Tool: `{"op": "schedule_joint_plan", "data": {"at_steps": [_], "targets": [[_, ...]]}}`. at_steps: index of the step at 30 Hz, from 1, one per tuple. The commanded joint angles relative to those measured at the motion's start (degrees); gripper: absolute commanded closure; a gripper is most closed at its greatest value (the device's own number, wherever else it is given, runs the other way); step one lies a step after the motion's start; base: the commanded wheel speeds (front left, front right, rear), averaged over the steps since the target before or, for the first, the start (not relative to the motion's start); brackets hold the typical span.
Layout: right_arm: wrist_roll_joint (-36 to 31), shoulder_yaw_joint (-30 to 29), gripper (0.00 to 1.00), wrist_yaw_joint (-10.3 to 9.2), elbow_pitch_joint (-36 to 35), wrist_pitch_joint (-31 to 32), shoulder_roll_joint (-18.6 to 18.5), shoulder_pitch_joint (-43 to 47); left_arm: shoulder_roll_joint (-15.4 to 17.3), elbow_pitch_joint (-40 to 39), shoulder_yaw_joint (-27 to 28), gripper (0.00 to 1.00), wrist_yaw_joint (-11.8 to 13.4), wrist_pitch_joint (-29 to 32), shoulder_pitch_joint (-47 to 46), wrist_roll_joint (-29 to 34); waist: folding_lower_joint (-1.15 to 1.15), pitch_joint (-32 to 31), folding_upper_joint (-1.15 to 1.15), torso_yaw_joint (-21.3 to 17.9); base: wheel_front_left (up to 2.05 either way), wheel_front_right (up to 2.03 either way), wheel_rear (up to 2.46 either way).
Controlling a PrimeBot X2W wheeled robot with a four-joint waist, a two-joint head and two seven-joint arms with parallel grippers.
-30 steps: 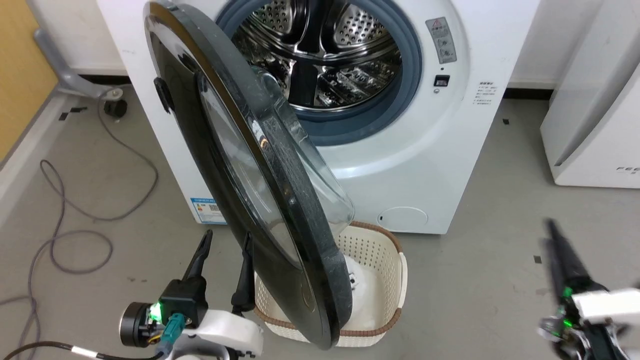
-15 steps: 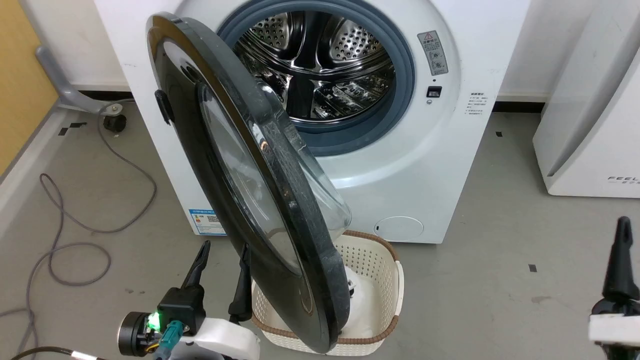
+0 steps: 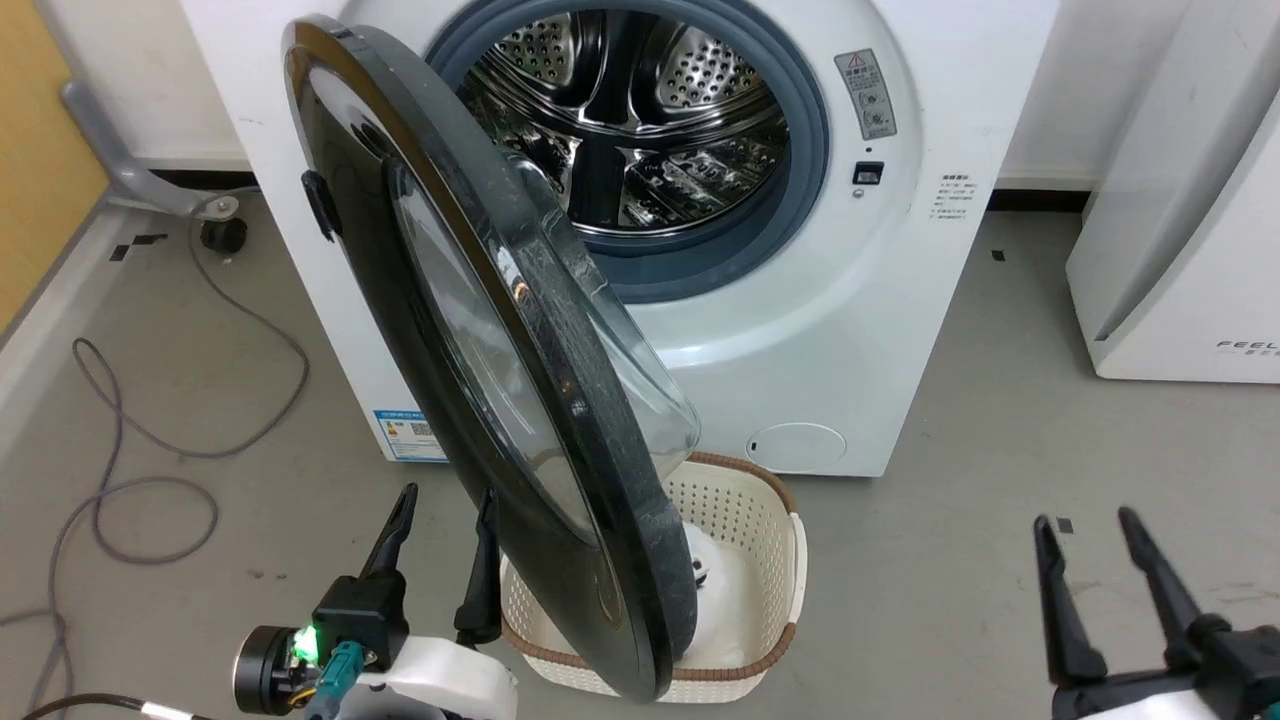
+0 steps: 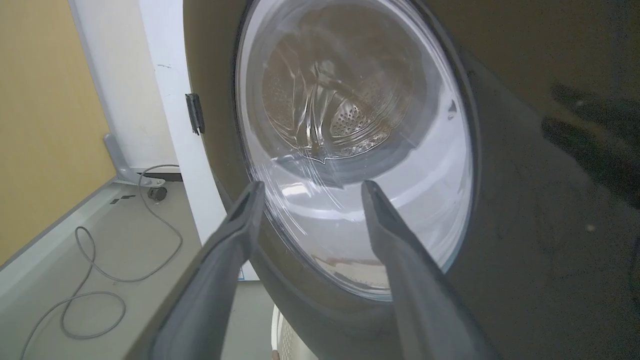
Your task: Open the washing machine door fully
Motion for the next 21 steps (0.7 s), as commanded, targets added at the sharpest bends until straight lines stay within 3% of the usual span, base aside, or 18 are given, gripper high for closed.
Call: {"op": "schedule_joint_plan", "data": {"at_steps": [1, 5, 6, 8, 21], "targets": [[0.3, 0.2, 0.00, 0.03, 0.7, 0.0, 0.2, 0.8, 0.2, 0.1, 0.0, 0.00, 0.0, -0.3, 0.1, 0.4, 0.00, 0.0, 0.00, -0.1, 0.00, 0.00, 0.00], [1.3, 0.4, 0.00, 0.03, 3.2, -0.2, 0.3, 0.3, 0.2, 0.8, 0.0, 0.00, -0.1, -0.3, 0.2, 0.4, 0.00, 0.1, 0.00, -0.3, 0.00, 0.00, 0.00], [1.4, 0.4, 0.00, 0.03, 3.6, -0.3, 0.3, 0.1, 0.2, 1.0, 0.0, 0.54, -0.2, -0.3, 0.1, 0.3, 0.00, 0.2, 0.00, -0.3, 0.00, 0.00, 0.00], [1.7, 0.4, 0.00, 0.03, 4.3, -0.5, 0.3, -0.4, 0.3, 1.3, 0.0, 1.00, -0.3, -0.3, -0.1, 0.3, 0.00, 0.4, 0.00, -0.3, 0.00, 0.00, 0.00], [1.8, 0.3, 0.00, 0.03, 6.1, -0.8, 0.3, -1.6, 0.4, 1.6, -0.4, 1.00, -0.2, -0.3, -1.2, 0.2, 0.00, 0.9, 0.00, -0.1, 0.00, 0.00, 0.00]]}}
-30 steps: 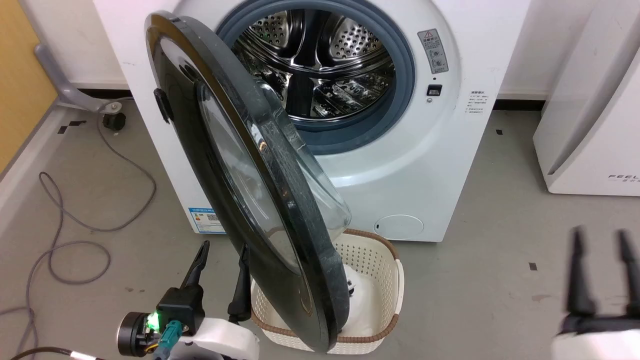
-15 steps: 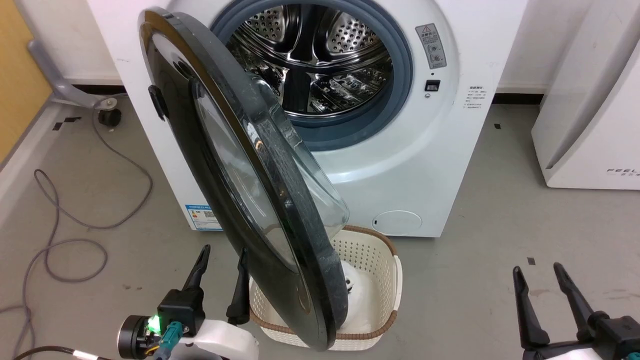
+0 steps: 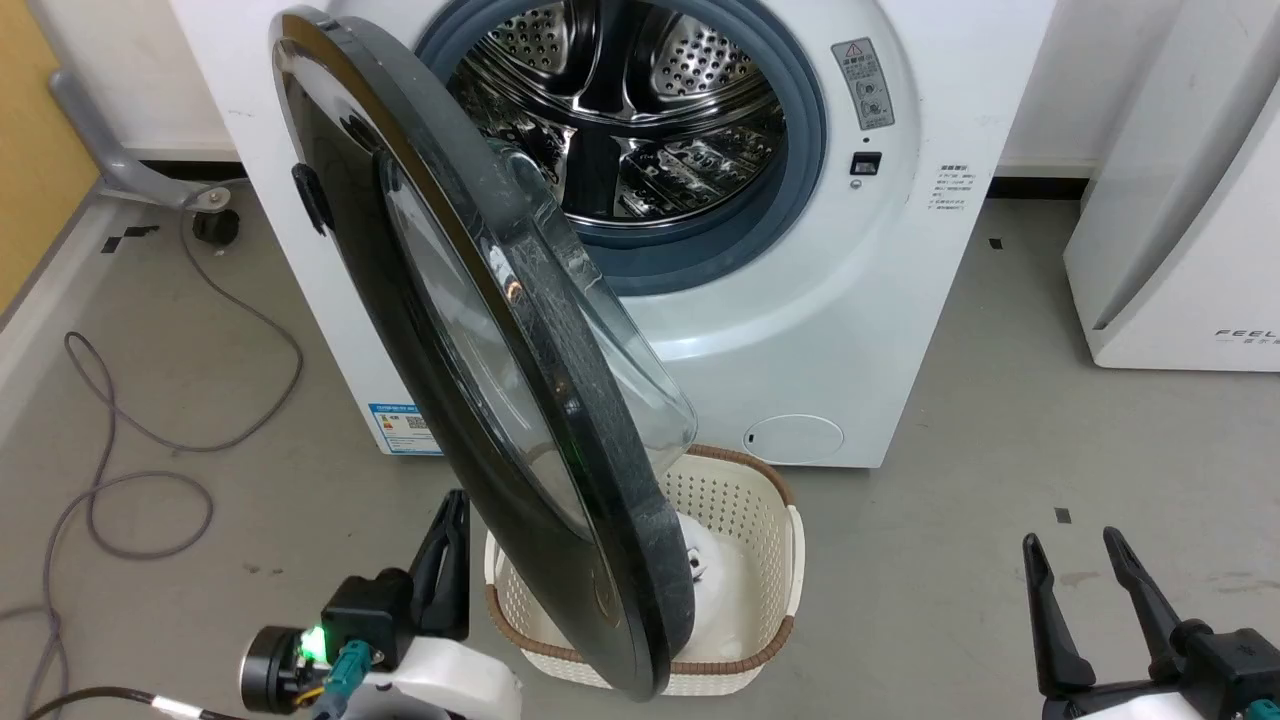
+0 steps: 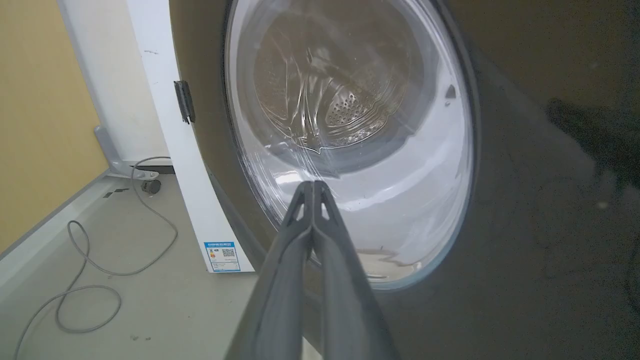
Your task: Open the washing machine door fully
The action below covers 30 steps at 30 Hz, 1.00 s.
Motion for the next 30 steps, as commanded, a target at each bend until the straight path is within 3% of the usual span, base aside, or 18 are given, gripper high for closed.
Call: {"op": "schedule_joint_plan", "data": {"at_steps": [1, 7, 18, 25, 30], "targets": [[0.3, -0.1, 0.00, 0.03, 0.2, -0.2, 0.2, -0.8, 0.5, -0.8, 0.0, 1.00, 0.0, -0.3, -1.1, 0.3, 0.00, -0.1, 0.00, 0.0, 0.00, 0.00, 0.00], [0.7, -0.2, 0.00, 0.03, 0.6, 0.1, 0.2, -0.8, 1.1, -9.5, 0.7, 1.00, 1.3, -0.3, -2.3, 1.6, 0.00, 0.0, 0.00, 0.2, 0.00, 0.00, 0.00], [1.3, 0.0, 0.00, 0.03, 1.7, 0.4, 0.2, -1.4, 0.8, -34.6, 1.4, 1.00, 3.8, -0.3, -5.8, 3.8, 0.00, 0.3, 0.00, 0.1, 0.00, 0.00, 0.00], [1.6, 0.3, 0.00, 0.03, 2.6, 0.3, 0.2, -1.5, 0.5, -45.5, -2.1, 1.00, 3.1, -0.3, -7.3, 4.3, 0.00, 0.1, 0.00, -0.6, 0.00, 0.00, 0.00], [1.9, 0.2, 0.00, 0.03, 3.1, 0.4, 0.2, -1.7, 0.3, -46.9, -8.3, 1.00, 0.7, -0.3, -7.0, 3.1, 0.00, 0.2, 0.00, -0.6, 0.00, 0.00, 0.00]]}}
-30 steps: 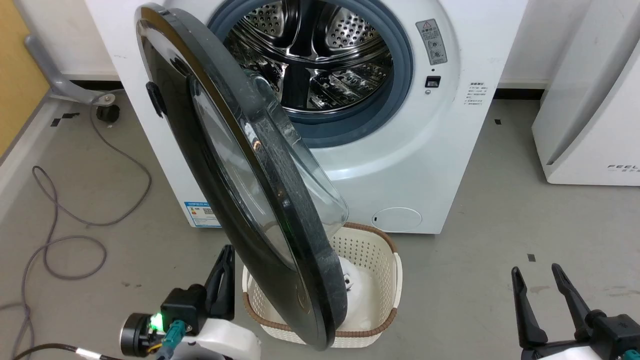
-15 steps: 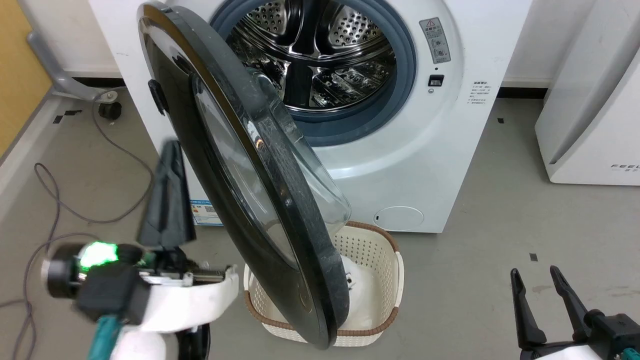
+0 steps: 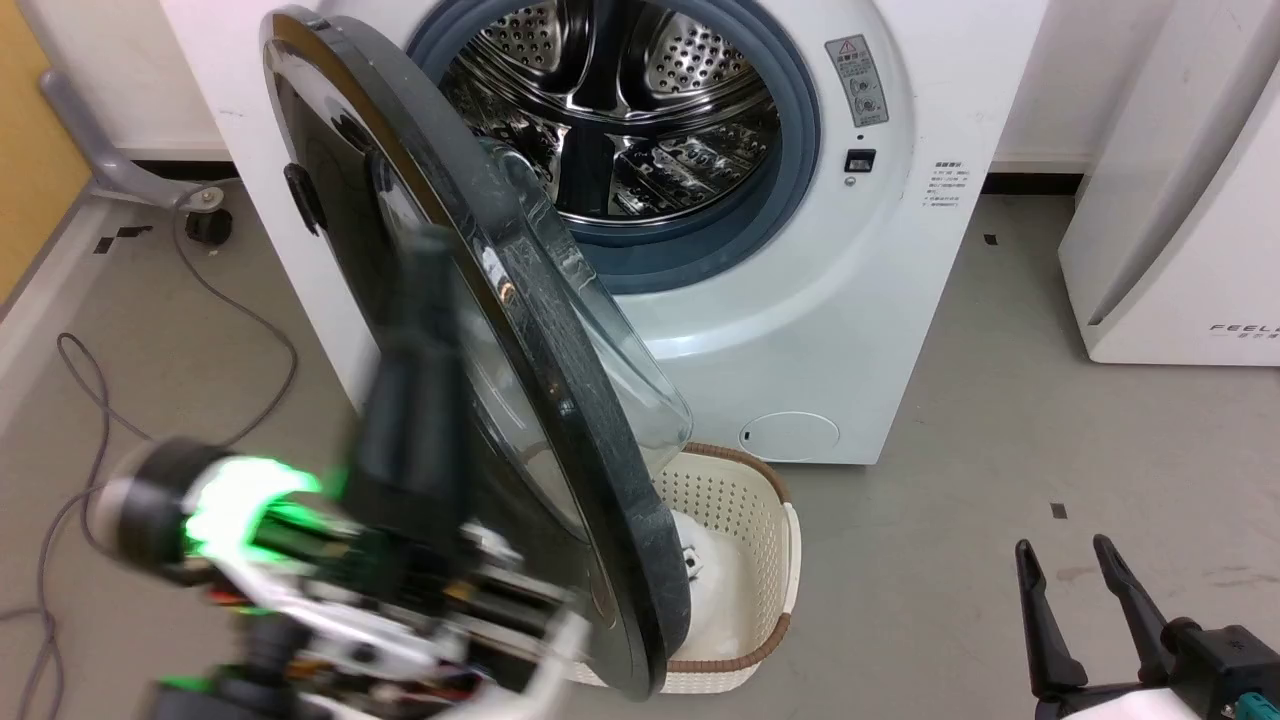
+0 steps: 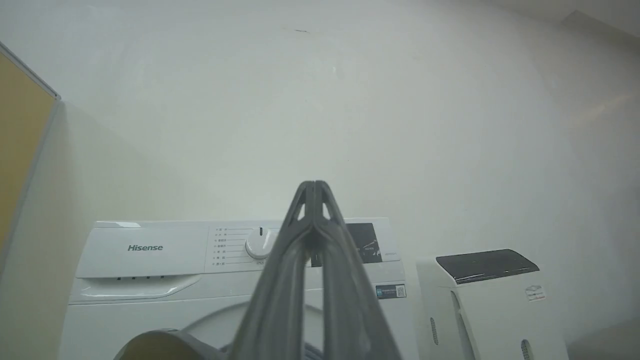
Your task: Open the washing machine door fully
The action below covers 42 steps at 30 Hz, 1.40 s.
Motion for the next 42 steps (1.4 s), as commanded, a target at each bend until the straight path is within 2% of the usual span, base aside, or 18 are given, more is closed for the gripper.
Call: {"op": "schedule_joint_plan", "data": {"at_steps": [1, 8, 11, 17, 21, 25, 33, 42], "targets": [[0.8, 0.0, 0.00, 0.03, 0.3, 0.0, 0.2, -0.8, -0.2, 0.4, -2.3, 1.00, -0.9, -0.2, 0.1, -0.5, 0.00, 0.0, 0.00, 0.0, 0.00, 0.00, 0.00], [0.9, 0.2, 0.00, 0.03, 0.8, -0.1, 0.2, -0.7, -0.4, 6.9, -11.8, 1.00, -4.2, 1.3, 3.4, -4.6, 0.00, -0.3, 0.00, 0.2, 0.00, 0.00, 0.00], [1.0, 0.3, 0.00, 0.03, 1.0, -0.1, 0.2, -0.6, -0.4, 10.2, -14.7, 1.00, -5.4, 5.1, 5.0, -6.5, 0.00, -0.5, 0.00, 0.3, 0.00, 0.00, 0.00], [1.1, 0.5, 0.00, 0.03, 1.4, 0.1, 0.2, -0.2, -0.4, 16.8, -19.1, 1.00, -5.8, 14.8, 7.9, -10.5, 0.00, -1.0, 0.00, 0.3, 0.00, 0.00, 0.00], [1.4, 0.6, 0.00, 0.03, 1.6, 0.2, 0.2, -0.4, -0.5, 21.8, -20.1, 1.00, -4.7, 18.6, 8.7, -11.5, 0.00, -0.7, 0.00, 0.2, 0.00, 0.00, 0.00], [1.7, 0.8, 0.00, 0.03, 1.8, 0.2, 0.2, -0.7, -0.5, 26.0, -20.4, 1.00, -3.8, 19.3, 8.2, -12.4, 0.00, -0.2, 0.00, 0.1, 0.00, 0.00, 0.00], [2.4, 1.1, 0.00, 0.03, 3.1, -0.3, 0.2, -1.6, -0.6, 35.5, -20.3, 1.00, 1.1, 14.5, 1.7, -15.3, 0.00, 0.7, 0.00, -0.6, 0.00, 0.00, 0.00], [3.1, 1.5, 0.00, 0.03, 4.3, -0.5, 0.2, -2.1, -0.6, 41.2, -20.3, 1.00, 5.4, 11.7, -1.8, -17.2, 0.00, 1.1, 0.00, -1.0, 0.00, 0.00, 0.00]]}}
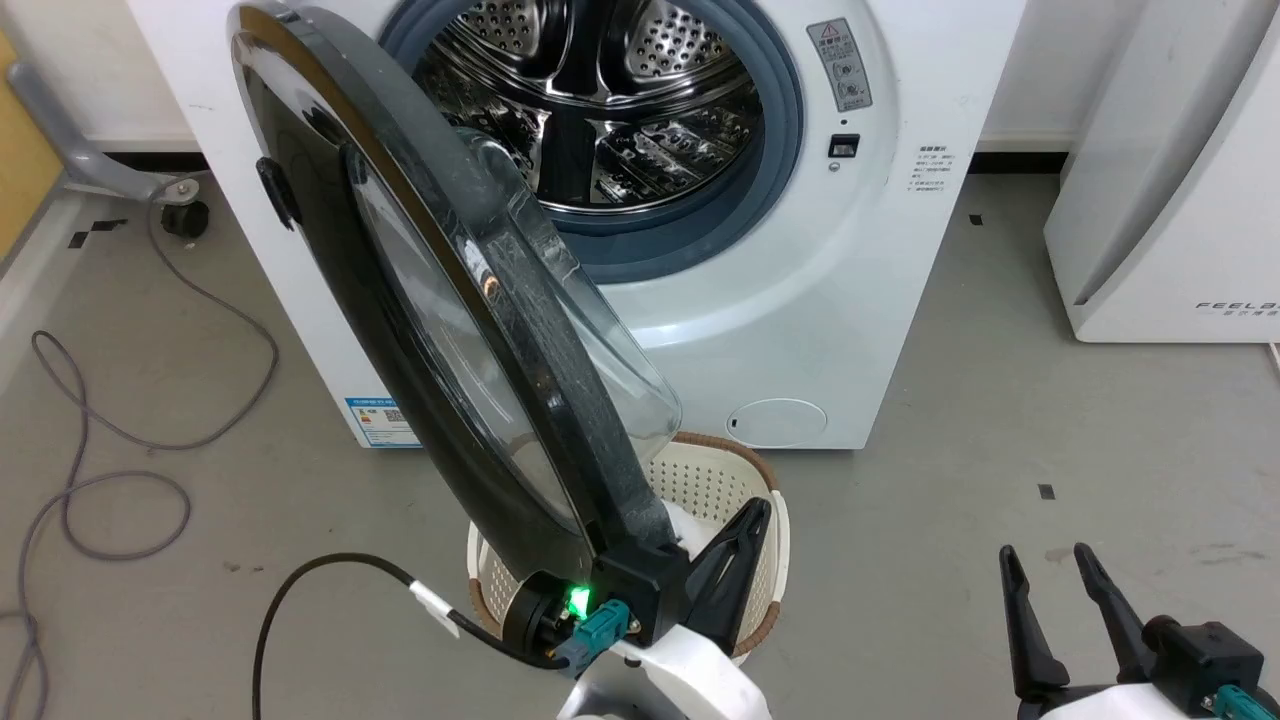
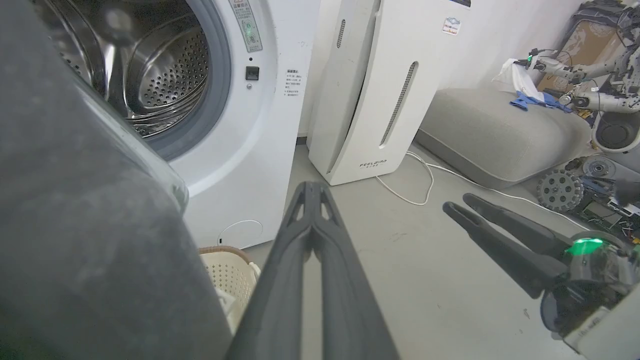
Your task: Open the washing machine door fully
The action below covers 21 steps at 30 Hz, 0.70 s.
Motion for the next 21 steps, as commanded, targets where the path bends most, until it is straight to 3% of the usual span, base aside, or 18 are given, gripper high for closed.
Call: {"op": "schedule_joint_plan", "data": {"at_steps": [1, 12, 16, 21], "targets": [[0.3, 0.0, 0.00, 0.03, 0.3, -0.4, 0.2, -0.7, 0.7, 0.9, 0.7, 1.00, 0.8, -0.4, -1.0, -0.2, 0.00, 0.1, 0.00, 0.0, 0.00, 0.00, 0.00], [0.8, 0.4, 0.00, 0.03, 1.5, -0.4, 0.2, -1.0, 1.2, -1.7, 0.8, 1.00, 3.3, -1.7, 2.0, -1.4, 0.00, 0.3, 0.00, 0.7, 0.00, 0.00, 0.00], [0.8, 0.6, 0.00, 0.03, 1.9, -0.2, 0.2, -1.0, 2.5, -4.1, 0.6, 1.00, 3.5, -1.9, 4.0, -1.4, 0.00, 0.4, 0.00, 1.2, 0.00, 0.00, 0.00], [0.7, 0.5, 0.00, 0.03, 2.2, -0.1, 0.2, -1.0, 4.7, -7.9, 0.6, 1.00, 5.6, -1.2, 6.4, 0.0, 0.00, 0.2, 0.00, 1.9, 0.00, 0.00, 0.00]]}}
